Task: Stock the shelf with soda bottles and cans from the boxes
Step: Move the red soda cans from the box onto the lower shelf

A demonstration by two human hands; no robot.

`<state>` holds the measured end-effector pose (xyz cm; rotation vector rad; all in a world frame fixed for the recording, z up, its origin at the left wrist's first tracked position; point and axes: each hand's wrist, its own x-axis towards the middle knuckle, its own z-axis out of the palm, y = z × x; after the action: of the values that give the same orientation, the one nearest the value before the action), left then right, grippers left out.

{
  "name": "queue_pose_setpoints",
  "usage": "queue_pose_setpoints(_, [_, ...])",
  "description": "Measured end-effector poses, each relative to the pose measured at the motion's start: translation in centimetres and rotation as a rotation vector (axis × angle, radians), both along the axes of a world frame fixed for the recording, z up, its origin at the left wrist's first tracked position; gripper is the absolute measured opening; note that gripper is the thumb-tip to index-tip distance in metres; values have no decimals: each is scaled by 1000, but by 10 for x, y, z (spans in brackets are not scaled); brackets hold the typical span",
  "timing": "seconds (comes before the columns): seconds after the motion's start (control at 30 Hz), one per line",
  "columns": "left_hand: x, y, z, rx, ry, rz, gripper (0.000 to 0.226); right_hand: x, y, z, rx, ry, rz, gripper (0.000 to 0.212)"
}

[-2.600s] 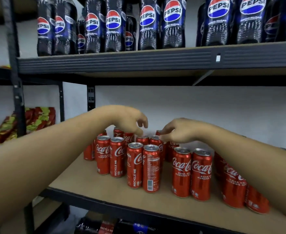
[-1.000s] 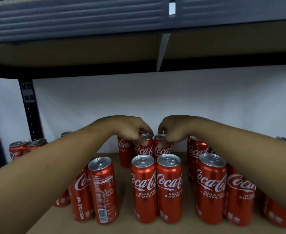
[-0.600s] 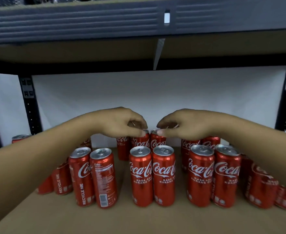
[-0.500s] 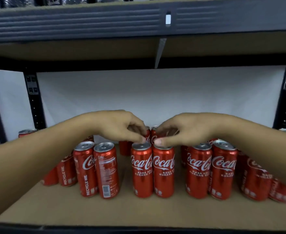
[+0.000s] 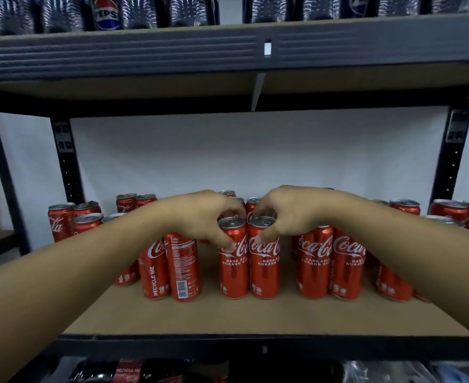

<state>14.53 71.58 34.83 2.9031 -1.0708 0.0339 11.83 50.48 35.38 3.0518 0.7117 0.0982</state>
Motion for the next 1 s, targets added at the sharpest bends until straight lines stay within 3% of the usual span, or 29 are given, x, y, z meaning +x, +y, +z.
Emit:
queue_pose_setpoints(0.33, [9, -5, 1, -24, 31, -14, 66, 5, -10, 3, 14, 28, -35, 72])
queue_pose_setpoints(0.43, [17, 1, 14, -119, 94, 15, 57, 12, -18, 12, 107, 26, -66, 61])
queue_pose_setpoints(0.53, [40, -1, 28, -201, 26, 37, 42, 33, -25, 19, 149, -75, -150, 50])
queue_pose_setpoints(0.63, [73, -17, 31, -41, -67, 117, 57, 59, -21, 16, 28, -51, -211, 60])
queue_pose_setpoints(0.77, [109, -35, 23, 132, -18, 173, 80, 91, -11, 12, -5, 31, -232, 80])
queue_pose_setpoints(0.9, [128, -38, 12, 81, 74, 155, 77, 109, -9, 9, -24, 43, -233, 84])
queue_pose_setpoints(1.0, [131, -37, 6, 95, 13, 112, 71, 114, -10, 3, -81, 43, -240, 73])
